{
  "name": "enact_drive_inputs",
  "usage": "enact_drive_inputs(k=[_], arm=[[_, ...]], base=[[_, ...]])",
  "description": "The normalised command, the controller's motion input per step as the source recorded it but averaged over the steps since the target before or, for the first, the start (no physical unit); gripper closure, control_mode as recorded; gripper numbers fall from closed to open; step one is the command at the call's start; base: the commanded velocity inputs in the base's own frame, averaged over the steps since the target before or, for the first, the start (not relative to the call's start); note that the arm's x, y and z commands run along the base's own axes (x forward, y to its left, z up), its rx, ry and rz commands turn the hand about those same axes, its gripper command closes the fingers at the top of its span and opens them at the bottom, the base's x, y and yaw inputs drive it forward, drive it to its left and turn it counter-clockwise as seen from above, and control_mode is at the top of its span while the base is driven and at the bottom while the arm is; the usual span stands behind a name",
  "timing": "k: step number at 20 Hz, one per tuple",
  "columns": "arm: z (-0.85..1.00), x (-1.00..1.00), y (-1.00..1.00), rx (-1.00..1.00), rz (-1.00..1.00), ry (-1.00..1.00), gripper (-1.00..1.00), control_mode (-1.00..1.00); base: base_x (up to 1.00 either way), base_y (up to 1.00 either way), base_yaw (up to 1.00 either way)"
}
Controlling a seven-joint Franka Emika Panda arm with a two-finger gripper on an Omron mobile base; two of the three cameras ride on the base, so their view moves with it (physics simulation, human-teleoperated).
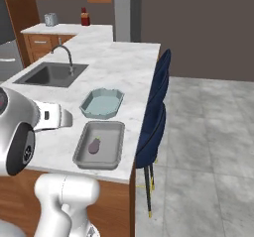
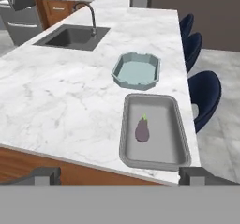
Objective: Place the cold items (eggplant and broccoli) from the fridge in one tupperware on the dining counter. Place the warm items (kebab skewer and hot dog) in the stove area in another tupperware.
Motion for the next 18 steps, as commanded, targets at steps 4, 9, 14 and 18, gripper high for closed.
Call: enact_drive_inputs(k=[4,9,14,18], arm=[[-0.16,0.10,0.02,-0.01,-0.03,-0.03,-1.00,-1.00],[-0.08,0.03,0.05,-0.01,-0.02,0.00,-1.00,1.00],[0.00,0.00,0.00,0.00,0.00,0.00,-1.00,1.00],[0.00,0.00,0.00,0.00,0.00,0.00,-1.00,1.00]], base=[[0.00,0.00,0.00],[-0.26,0.11,0.02],[-0.94,0.82,0.29],[-0.38,1.00,0.16]])
